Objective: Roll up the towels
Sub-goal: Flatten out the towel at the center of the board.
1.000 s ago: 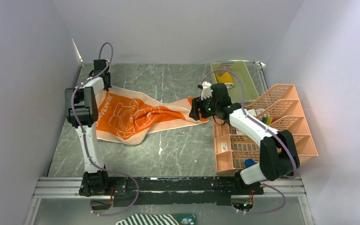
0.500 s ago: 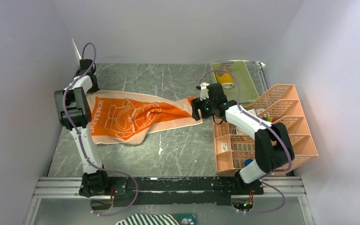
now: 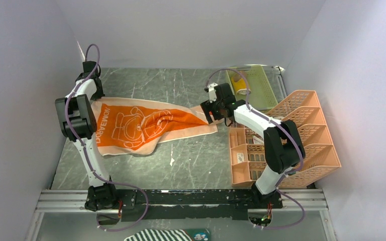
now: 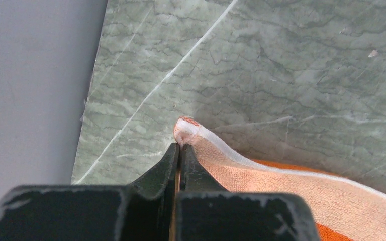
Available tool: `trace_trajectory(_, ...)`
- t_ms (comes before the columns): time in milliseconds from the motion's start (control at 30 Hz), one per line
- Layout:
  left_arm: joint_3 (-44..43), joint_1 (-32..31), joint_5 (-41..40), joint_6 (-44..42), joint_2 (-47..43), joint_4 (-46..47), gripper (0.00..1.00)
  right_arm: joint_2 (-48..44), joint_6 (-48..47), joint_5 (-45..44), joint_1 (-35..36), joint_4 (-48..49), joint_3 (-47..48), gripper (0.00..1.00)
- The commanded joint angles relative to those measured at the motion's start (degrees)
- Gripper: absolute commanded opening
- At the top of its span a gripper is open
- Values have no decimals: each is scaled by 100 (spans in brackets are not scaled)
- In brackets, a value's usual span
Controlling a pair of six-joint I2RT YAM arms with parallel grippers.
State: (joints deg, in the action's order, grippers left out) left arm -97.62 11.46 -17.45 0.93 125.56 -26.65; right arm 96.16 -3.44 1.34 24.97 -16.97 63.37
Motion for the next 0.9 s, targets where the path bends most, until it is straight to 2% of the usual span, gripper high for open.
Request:
trace_trajectory(0,-135,-20,181,30,-299,-177,7,190,-380,-159,-126,25,376,75)
trace_trajectory(200,-97,-20,219,13,-348,-168,7,230,-618,1073,-676,-210,355,73)
trace_trajectory(500,-265,-20,279,51,-235,-291,7,538,-1038,1738,-712,-715,320,67)
trace_trajectory(867,-272,30,336,55,-280,-291,7,965,-1182,1363,-709,-1091,599,59)
